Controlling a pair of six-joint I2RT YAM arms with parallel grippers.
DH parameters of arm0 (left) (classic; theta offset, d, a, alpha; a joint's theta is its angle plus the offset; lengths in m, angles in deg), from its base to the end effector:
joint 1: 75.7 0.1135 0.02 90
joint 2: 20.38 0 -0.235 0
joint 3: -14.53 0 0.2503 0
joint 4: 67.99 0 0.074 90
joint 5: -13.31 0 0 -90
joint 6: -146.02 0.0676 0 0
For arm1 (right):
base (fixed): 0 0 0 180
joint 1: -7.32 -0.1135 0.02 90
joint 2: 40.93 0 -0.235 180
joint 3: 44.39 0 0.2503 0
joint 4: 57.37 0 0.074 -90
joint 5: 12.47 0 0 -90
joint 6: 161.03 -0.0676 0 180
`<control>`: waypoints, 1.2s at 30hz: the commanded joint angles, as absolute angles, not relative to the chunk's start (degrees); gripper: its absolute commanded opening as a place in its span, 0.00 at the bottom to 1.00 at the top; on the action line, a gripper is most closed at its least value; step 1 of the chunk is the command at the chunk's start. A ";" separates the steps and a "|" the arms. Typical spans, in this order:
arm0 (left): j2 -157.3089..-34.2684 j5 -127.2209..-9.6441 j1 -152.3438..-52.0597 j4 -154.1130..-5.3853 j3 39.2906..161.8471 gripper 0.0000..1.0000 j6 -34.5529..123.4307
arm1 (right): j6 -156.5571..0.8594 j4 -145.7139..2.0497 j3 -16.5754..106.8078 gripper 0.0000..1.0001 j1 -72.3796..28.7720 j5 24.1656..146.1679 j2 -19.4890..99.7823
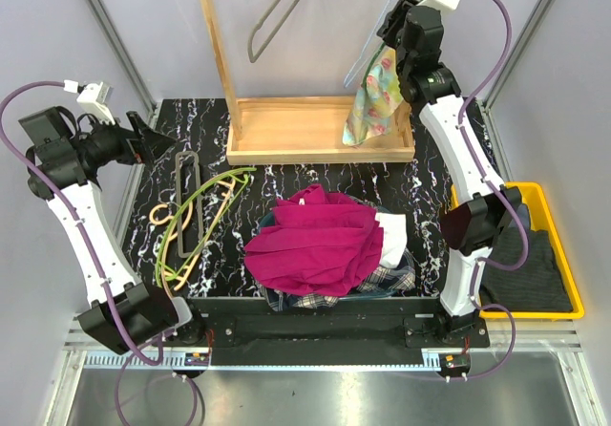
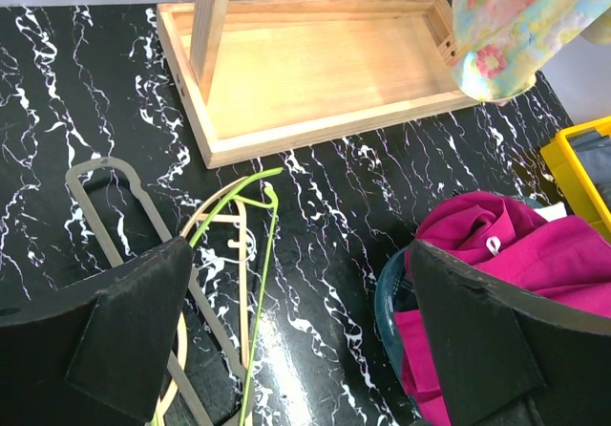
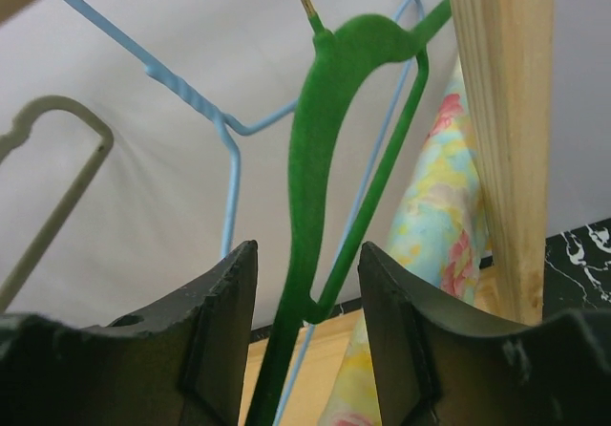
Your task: Remove the skirt from the hanger
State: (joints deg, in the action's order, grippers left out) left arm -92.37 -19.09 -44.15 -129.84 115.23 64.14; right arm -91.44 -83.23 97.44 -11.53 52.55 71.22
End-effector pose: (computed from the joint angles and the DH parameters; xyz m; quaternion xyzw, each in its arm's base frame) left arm 0.2507 0.0870 0.3970 0.0681 0.8011 -0.2570 0.5362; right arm 0.4455 0.1219 0.4641 0.1670 0.6648 0.1004 0.7212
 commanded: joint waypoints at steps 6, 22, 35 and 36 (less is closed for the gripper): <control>-91.49 -18.42 -43.80 -128.17 115.68 0.99 64.90 | -90.64 -83.19 94.99 0.49 -11.92 49.93 66.65; -92.36 -16.58 -43.71 -128.26 114.80 0.99 63.58 | -77.82 -82.84 97.70 0.00 -11.92 56.52 65.06; -92.01 -16.05 -43.62 -128.00 113.30 0.99 63.14 | -69.19 -79.67 106.33 0.00 -10.17 57.48 69.10; -92.01 -16.05 -43.62 -128.00 113.22 0.99 63.05 | -69.28 -79.50 105.46 0.00 -10.17 57.92 69.02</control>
